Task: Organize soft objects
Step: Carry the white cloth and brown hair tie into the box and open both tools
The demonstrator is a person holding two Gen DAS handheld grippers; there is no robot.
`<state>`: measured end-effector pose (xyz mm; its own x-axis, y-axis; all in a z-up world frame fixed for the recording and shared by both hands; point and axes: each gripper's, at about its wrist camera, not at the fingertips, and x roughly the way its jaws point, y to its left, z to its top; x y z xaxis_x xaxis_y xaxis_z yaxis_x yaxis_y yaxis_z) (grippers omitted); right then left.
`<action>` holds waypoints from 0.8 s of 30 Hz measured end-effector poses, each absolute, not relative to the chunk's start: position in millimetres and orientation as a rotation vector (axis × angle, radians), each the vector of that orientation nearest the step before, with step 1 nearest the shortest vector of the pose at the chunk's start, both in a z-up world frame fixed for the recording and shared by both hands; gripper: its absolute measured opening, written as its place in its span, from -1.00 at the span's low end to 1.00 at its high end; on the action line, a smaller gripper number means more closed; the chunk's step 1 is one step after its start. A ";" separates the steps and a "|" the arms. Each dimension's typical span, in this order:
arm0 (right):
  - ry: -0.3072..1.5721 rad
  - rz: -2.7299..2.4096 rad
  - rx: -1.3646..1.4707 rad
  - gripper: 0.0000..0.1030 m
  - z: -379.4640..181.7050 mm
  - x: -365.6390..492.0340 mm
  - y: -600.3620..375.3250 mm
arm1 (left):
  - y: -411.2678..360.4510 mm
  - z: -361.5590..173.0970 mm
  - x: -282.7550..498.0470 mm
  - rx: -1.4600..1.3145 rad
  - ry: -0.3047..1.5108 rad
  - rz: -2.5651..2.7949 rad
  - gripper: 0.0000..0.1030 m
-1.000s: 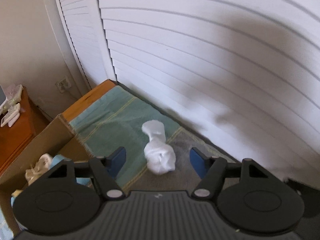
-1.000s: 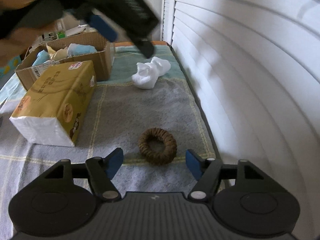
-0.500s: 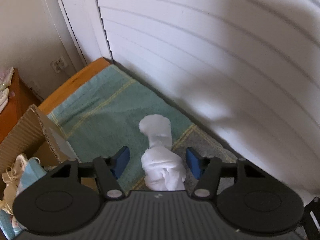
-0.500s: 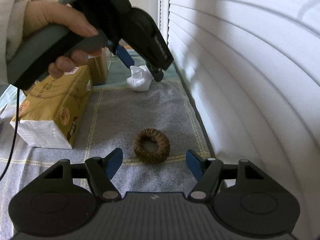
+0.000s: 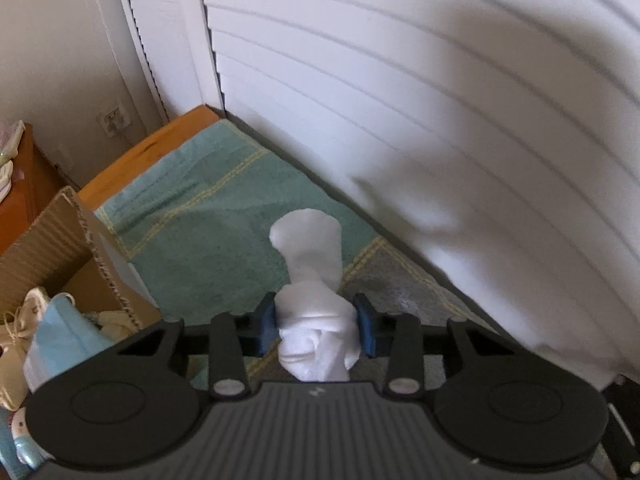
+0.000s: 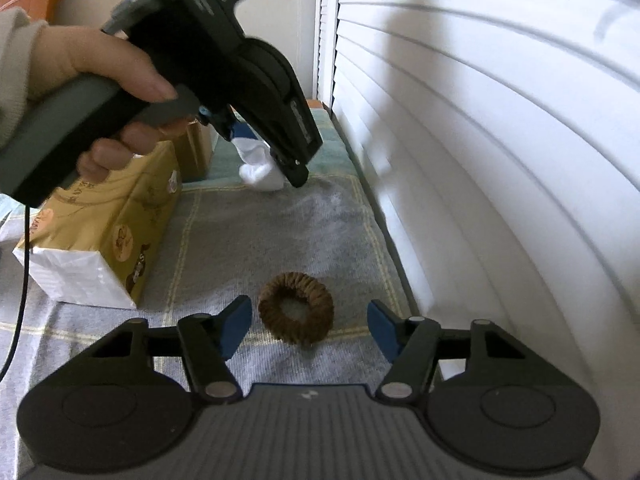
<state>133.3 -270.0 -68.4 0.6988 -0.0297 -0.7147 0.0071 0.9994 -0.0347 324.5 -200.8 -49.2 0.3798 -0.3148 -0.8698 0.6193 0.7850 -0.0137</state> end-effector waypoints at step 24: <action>0.709 -0.001 -0.011 -0.30 -25.8 121.3 -257.6 | -96.0 43.8 273.2 0.305 0.863 -0.588 -0.24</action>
<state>121.3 -257.6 -25.8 0.7589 -0.0046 -0.6512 -0.0029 0.9999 -0.0104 273.2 -96.0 43.8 0.5063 -0.3592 -0.7840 0.5977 0.8015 0.0187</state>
